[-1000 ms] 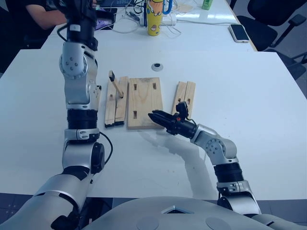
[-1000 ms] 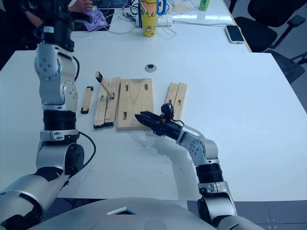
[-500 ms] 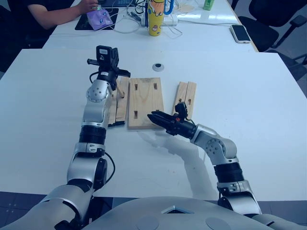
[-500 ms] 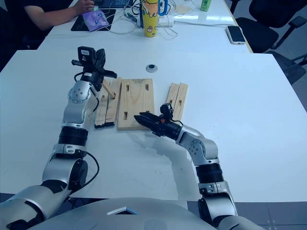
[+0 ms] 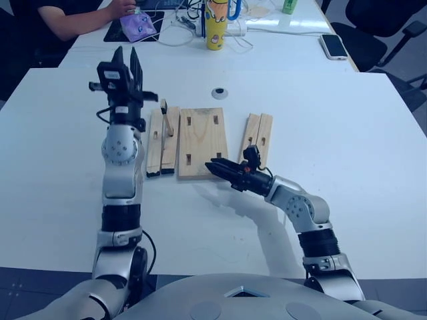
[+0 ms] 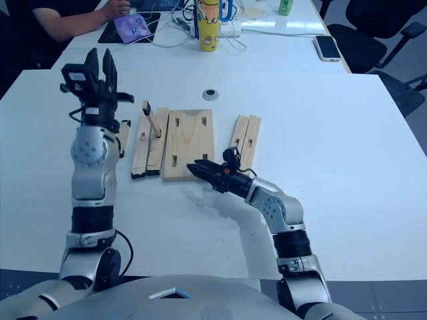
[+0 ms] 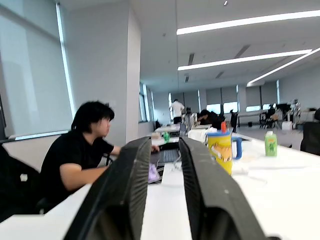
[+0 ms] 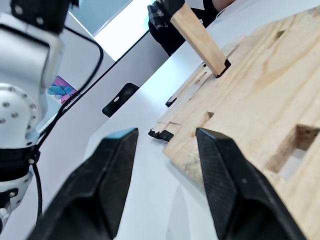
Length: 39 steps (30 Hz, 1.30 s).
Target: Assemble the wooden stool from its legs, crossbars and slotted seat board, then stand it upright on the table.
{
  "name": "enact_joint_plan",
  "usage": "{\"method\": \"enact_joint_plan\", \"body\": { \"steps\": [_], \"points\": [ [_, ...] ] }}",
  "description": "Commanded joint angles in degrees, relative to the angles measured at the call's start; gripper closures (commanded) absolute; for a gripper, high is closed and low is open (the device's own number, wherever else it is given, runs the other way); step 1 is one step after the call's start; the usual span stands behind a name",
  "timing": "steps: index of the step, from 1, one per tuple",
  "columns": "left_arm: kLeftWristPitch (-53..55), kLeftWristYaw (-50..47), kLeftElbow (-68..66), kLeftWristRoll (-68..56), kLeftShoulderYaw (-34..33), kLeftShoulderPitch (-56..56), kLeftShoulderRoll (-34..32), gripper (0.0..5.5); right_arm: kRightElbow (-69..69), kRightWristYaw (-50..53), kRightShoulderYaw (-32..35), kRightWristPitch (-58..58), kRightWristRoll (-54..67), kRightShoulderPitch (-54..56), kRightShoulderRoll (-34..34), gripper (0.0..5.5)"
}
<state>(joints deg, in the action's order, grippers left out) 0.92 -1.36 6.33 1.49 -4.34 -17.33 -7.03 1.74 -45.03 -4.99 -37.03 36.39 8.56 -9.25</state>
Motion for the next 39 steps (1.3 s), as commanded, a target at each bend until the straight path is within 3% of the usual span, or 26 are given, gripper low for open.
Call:
{"method": "enact_joint_plan", "body": {
  "steps": [1, 9, 29, 39],
  "points": [
    [2.9, 0.3, 5.2, 0.9, 2.9, 9.5, 1.8, 3.66, -1.1, 0.2, -0.1, -0.7, -0.3, -0.7, -0.7, 3.36],
    [6.3, 3.4, 5.8, -0.1, 5.7, 19.0, 2.5, 2.38, -1.4, 0.2, -0.2, -1.8, -0.1, -0.9, -1.2, 3.36],
    [0.0, 2.0, -15.3, 0.7, 4.5, 2.6, 3.5, 2.38, 0.8, -0.2, -0.4, -2.2, 0.2, 2.1, 0.2, 3.36],
    [-0.2, 1.6, -15.8, 1.0, 4.5, 2.1, 3.9, 3.80, 0.8, -0.1, -0.7, -2.0, -0.2, 1.9, 0.2, 3.36]
  ]
}}
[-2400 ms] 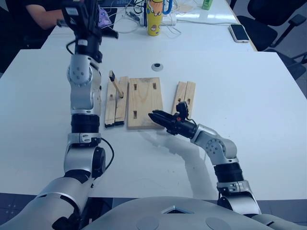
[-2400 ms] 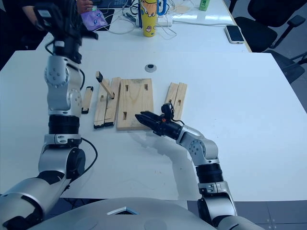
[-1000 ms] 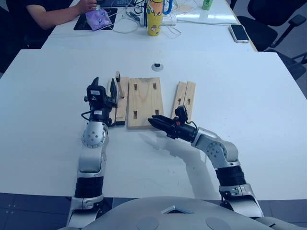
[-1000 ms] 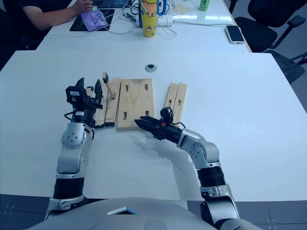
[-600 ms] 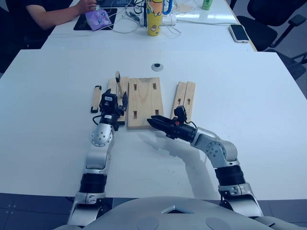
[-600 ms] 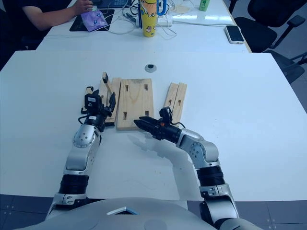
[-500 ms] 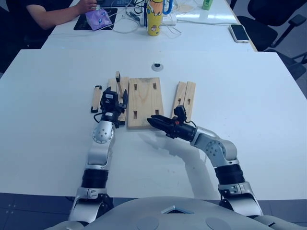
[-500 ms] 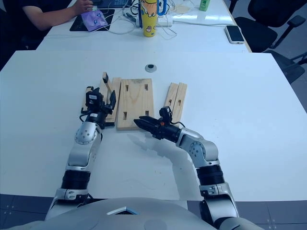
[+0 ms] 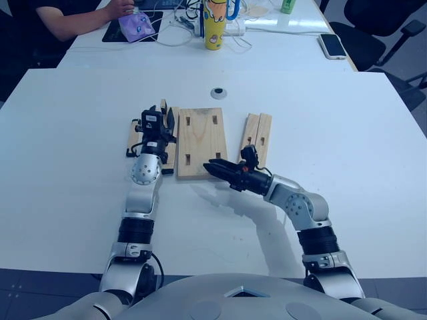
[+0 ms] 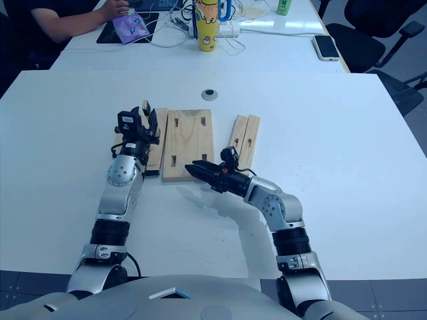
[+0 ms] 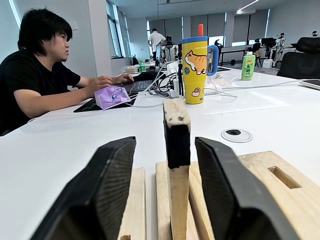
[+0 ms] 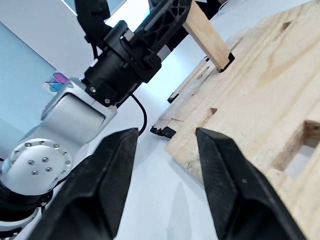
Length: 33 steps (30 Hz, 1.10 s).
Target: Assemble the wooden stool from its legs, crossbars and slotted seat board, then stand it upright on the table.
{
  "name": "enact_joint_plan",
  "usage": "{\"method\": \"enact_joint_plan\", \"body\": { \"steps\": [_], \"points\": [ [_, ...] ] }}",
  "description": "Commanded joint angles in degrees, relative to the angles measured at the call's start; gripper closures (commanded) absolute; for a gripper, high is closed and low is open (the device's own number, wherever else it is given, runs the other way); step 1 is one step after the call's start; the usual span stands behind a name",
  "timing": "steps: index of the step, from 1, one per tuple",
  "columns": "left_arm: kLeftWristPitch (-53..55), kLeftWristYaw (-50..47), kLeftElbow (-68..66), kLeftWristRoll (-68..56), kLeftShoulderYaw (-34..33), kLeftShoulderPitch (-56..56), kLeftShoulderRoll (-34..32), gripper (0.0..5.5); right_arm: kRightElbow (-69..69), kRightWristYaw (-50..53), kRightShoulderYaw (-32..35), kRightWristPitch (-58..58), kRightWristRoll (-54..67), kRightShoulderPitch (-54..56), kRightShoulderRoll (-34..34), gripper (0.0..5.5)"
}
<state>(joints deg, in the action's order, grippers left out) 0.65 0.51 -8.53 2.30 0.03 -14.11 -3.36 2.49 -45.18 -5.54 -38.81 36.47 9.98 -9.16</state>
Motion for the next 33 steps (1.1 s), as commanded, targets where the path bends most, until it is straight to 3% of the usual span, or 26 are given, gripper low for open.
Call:
{"method": "enact_joint_plan", "body": {
  "steps": [1, 8, 18, 24, 33],
  "points": [
    [0.1, -0.3, -1.2, 0.2, 0.1, -1.2, 0.2, 4.00, 0.1, 0.0, -0.1, -0.2, -0.3, 0.6, 0.2, 3.36],
    [0.4, -1.4, -0.5, 0.5, -0.3, -2.2, 0.4, 5.06, 0.1, 0.0, 0.2, -0.2, 0.0, 0.5, 0.2, 3.36],
    [10.1, 1.9, 18.8, -5.9, -3.7, -9.1, -1.8, 5.08, 1.0, 1.2, 3.4, 3.6, -0.7, 1.7, -0.7, 3.36],
    [20.2, 14.0, 16.2, -26.5, -13.3, -13.7, -6.3, 5.08, 7.7, -4.3, 17.7, -4.0, 13.8, 10.7, -5.3, 2.29],
    [38.8, 28.5, 13.9, -57.2, -18.4, -14.5, -6.3, 5.08, 15.5, -8.2, 20.8, -12.6, 18.6, 15.1, -7.5, 0.74]
  ]
}}
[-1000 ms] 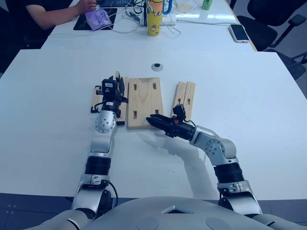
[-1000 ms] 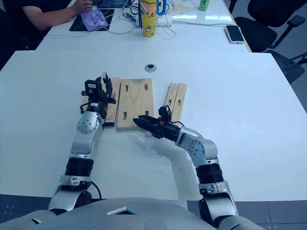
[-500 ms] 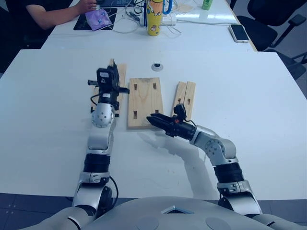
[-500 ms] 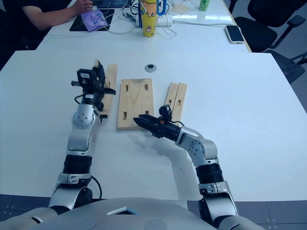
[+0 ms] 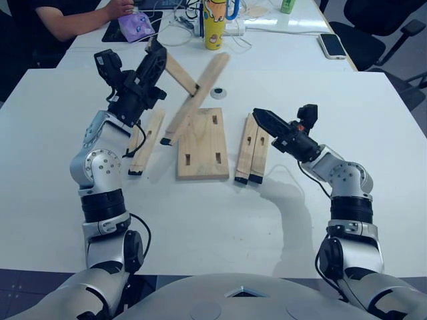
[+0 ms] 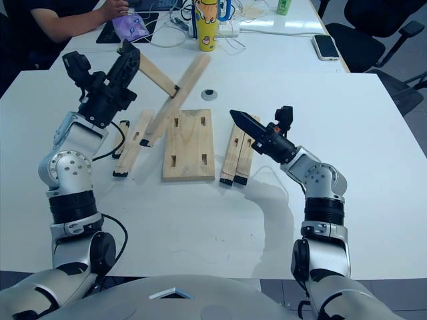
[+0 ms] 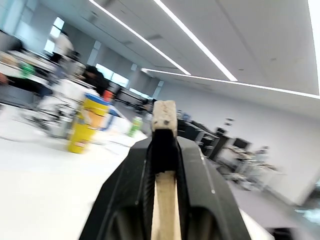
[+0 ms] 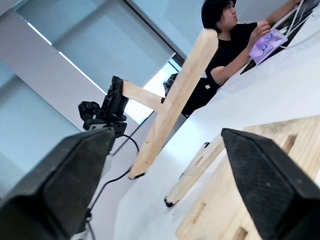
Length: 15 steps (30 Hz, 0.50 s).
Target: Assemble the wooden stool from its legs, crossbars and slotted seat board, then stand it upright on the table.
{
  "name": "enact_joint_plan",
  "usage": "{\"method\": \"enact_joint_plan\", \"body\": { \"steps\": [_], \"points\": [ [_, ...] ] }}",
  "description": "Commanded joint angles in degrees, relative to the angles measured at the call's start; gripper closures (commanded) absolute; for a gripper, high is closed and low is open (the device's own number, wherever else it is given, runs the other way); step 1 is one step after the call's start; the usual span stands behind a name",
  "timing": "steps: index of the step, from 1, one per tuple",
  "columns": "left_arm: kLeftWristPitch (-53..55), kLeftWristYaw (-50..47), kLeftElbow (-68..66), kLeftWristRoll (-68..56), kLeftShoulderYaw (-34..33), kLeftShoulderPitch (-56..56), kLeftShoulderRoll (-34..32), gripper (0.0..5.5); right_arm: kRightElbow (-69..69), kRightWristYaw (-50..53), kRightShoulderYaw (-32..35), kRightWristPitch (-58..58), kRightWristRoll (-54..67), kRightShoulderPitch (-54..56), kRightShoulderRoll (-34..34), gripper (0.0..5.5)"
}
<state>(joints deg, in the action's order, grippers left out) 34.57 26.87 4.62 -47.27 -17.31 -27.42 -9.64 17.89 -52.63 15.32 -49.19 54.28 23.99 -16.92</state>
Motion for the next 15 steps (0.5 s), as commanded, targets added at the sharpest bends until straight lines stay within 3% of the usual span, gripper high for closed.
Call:
{"method": "enact_joint_plan", "body": {
  "steps": [1, 5, 15],
  "points": [
    [6.2, 2.6, 1.2, -9.9, -1.2, -1.0, 0.0, 5.08, -0.1, -0.6, 0.1, -2.8, 1.4, 0.9, 0.7, 0.60],
    [10.3, 2.5, 2.9, -16.3, -1.1, -0.2, -0.2, 5.08, -1.5, 0.0, 1.9, -6.0, 5.0, 0.4, 2.2, 0.10],
    [13.2, 1.4, 2.9, -21.1, -0.8, 1.1, -0.6, 5.08, -4.8, 1.6, 5.4, -11.6, 12.8, 0.7, 2.6, 0.10]
  ]
}}
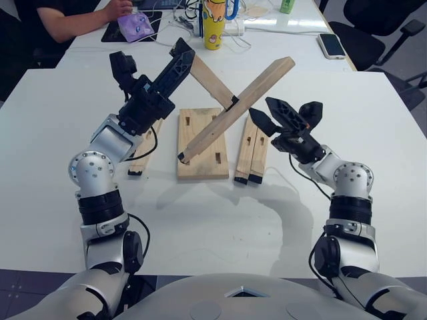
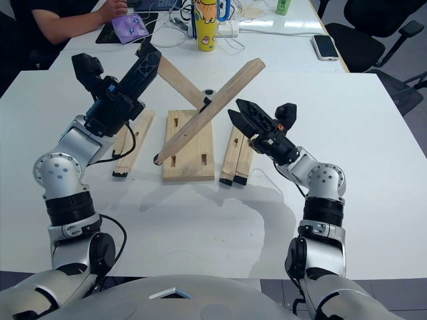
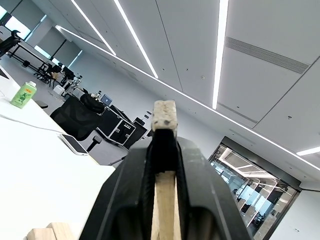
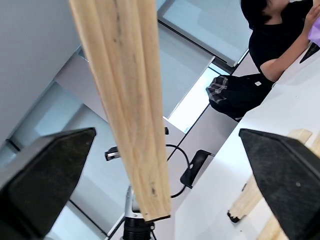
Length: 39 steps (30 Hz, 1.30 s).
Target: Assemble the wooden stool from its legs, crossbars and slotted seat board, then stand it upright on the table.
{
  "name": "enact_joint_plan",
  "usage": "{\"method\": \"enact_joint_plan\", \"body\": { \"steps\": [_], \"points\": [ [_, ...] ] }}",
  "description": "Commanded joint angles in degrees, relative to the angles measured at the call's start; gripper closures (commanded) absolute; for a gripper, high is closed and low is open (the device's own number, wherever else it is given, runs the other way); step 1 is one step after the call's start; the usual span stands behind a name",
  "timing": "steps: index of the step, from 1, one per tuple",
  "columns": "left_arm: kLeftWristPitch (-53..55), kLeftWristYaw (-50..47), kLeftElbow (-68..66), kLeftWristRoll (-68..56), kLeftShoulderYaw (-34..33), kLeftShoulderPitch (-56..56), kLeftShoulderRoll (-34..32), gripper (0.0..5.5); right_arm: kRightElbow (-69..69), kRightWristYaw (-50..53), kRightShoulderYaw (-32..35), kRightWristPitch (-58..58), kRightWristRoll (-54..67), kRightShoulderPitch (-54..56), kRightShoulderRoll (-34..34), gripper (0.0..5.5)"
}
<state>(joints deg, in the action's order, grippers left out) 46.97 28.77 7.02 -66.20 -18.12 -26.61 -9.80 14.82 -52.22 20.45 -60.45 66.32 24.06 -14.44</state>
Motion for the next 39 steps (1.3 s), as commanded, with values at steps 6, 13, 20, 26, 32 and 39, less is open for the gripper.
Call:
{"method": "enact_joint_plan", "body": {
  "steps": [6, 13, 20, 26, 32, 39],
  "points": [
    [1.8, -0.3, 1.2, -2.3, 1.9, 1.0, -0.5, 5.08, -1.6, 1.2, 1.4, 0.1, 1.9, 1.1, 0.6, 0.10],
    [1.8, 0.4, 0.9, -1.2, 2.8, 1.6, -1.5, 5.08, -3.6, 0.5, 0.8, -0.6, 3.1, 0.3, 0.5, 0.62],
    [1.7, 0.5, 1.3, -1.3, 3.4, 2.0, -1.6, 5.08, -4.8, 0.3, 0.1, -0.2, 2.9, -0.3, 0.9, 1.69],
    [1.5, 0.2, 0.8, -2.3, 2.8, 1.8, -1.4, 5.08, -5.1, -0.4, -0.1, 0.0, 2.8, -0.7, 0.7, 2.75],
    [1.9, 0.2, 1.2, -3.0, 3.0, 2.6, -1.6, 4.32, -5.1, -0.5, 0.1, 0.0, 3.1, -0.8, 0.5, 3.35],
    [3.3, 0.8, 3.0, -2.6, 4.2, 4.4, -3.5, 3.18, -4.9, 0.1, 0.9, 0.0, 3.6, -0.8, 0.4, 3.35]
  ]
}}
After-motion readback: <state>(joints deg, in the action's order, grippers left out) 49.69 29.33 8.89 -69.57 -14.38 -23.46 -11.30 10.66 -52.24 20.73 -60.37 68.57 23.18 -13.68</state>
